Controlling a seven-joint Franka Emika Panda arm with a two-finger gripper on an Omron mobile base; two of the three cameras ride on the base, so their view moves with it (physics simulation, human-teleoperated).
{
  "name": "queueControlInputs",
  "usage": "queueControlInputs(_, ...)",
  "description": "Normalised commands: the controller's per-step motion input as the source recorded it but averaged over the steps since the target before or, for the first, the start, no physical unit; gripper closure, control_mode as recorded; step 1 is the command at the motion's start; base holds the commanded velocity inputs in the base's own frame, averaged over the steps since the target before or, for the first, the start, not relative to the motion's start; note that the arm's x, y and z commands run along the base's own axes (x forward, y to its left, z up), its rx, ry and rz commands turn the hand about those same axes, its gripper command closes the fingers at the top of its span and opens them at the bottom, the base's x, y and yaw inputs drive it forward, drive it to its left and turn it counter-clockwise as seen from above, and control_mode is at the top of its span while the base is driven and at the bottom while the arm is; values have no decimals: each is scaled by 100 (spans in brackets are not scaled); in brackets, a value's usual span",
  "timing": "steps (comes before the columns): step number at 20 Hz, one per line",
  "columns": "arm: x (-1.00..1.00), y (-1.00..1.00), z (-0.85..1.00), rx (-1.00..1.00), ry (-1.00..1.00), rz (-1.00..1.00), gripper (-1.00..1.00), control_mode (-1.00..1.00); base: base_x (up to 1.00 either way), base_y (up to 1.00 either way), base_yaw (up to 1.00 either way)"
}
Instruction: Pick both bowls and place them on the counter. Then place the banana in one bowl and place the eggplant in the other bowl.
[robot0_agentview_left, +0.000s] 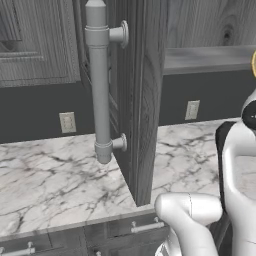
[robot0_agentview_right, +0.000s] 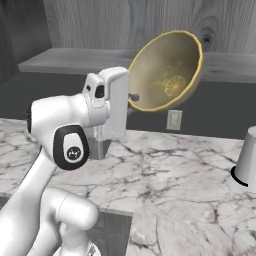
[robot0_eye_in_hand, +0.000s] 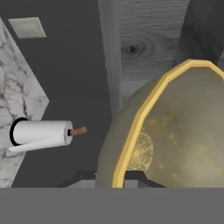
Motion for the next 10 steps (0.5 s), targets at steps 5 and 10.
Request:
queueControlInputs(5,-4,6,-3,-2,3,0,100,-100,0,0,0)
queueControlInputs(10,0,0,0,0,0,0,100,-100,0,0,0)
